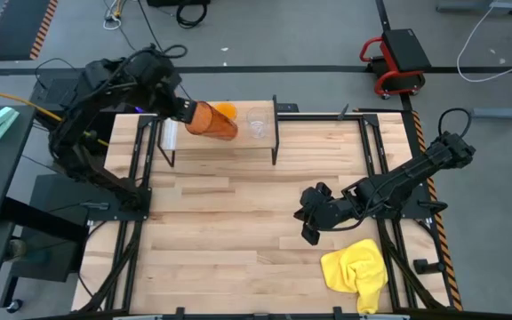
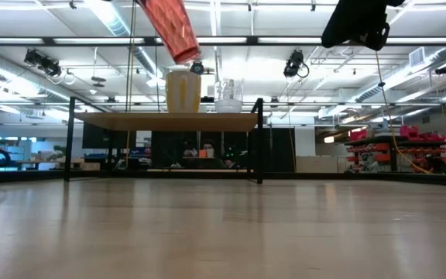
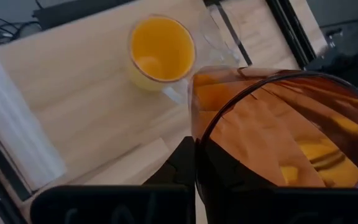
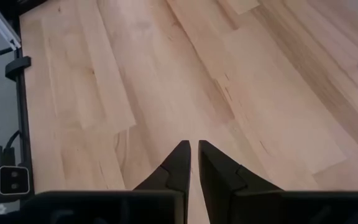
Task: Stack small to large cups/mugs on shelf
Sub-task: Put the orange cup on the shelf
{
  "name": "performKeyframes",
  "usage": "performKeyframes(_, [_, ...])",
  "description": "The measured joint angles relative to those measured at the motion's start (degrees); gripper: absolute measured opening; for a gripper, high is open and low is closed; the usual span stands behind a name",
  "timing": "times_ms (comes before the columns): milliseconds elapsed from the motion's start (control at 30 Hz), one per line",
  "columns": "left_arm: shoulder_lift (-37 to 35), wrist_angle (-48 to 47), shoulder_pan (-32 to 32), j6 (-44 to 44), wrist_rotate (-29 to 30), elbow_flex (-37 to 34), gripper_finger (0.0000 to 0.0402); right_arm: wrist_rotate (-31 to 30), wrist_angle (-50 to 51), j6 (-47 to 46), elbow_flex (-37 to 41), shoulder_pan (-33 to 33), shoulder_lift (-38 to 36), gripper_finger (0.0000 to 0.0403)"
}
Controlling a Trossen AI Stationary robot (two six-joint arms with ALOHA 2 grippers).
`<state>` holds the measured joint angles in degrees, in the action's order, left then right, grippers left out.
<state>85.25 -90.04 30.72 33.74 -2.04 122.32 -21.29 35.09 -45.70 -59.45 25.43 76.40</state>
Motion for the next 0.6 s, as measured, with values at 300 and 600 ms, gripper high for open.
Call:
performKeyframes(300, [-0.28, 0.01, 4.69, -1.45, 3.25, 0.0, 0.0011, -0.1, -0.02, -1.14, 0.01, -0.24, 0.0, 0.0029])
performKeyframes(600, [-1.22, 0.02, 9.31, -1.45, 7.21, -0.01, 0.0011, -0.1, -0.02, -1.92, 0.01, -0.24, 0.0, 0.002])
